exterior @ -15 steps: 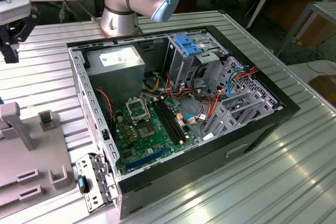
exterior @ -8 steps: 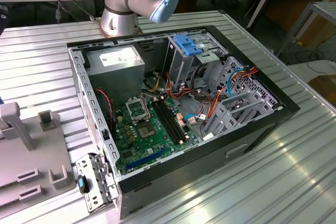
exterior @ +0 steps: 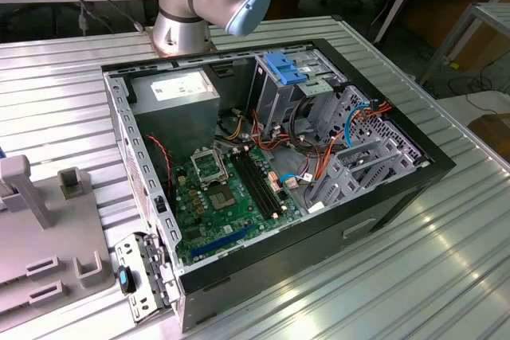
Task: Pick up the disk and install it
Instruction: 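Reach for the disk, then pick up the disk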
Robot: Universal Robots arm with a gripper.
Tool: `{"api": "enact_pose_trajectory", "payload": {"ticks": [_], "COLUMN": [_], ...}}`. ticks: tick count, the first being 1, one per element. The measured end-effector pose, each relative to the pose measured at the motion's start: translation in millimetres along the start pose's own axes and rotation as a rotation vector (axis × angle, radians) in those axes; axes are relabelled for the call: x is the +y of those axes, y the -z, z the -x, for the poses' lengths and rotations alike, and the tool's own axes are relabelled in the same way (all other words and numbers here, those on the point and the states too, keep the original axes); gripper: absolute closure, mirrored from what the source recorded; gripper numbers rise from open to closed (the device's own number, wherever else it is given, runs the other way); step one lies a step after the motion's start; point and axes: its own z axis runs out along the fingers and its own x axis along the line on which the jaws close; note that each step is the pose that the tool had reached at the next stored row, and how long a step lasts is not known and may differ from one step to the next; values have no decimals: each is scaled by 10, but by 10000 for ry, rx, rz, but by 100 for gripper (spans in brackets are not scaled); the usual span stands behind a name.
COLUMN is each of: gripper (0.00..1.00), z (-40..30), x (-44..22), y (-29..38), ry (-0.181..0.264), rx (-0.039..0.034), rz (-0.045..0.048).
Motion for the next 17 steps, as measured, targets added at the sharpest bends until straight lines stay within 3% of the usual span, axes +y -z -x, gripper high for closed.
{"api": "enact_pose_trajectory", "payload": {"ticks": [2, 4, 17], "gripper": [89, 89, 89], "z": [-129, -186, -201], "x": [-8, -12, -13], "y": [3, 5, 6], "ry": [-3, -4, 26], "rx": [-1, 0, 2], "rz": [0, -1, 1]}}
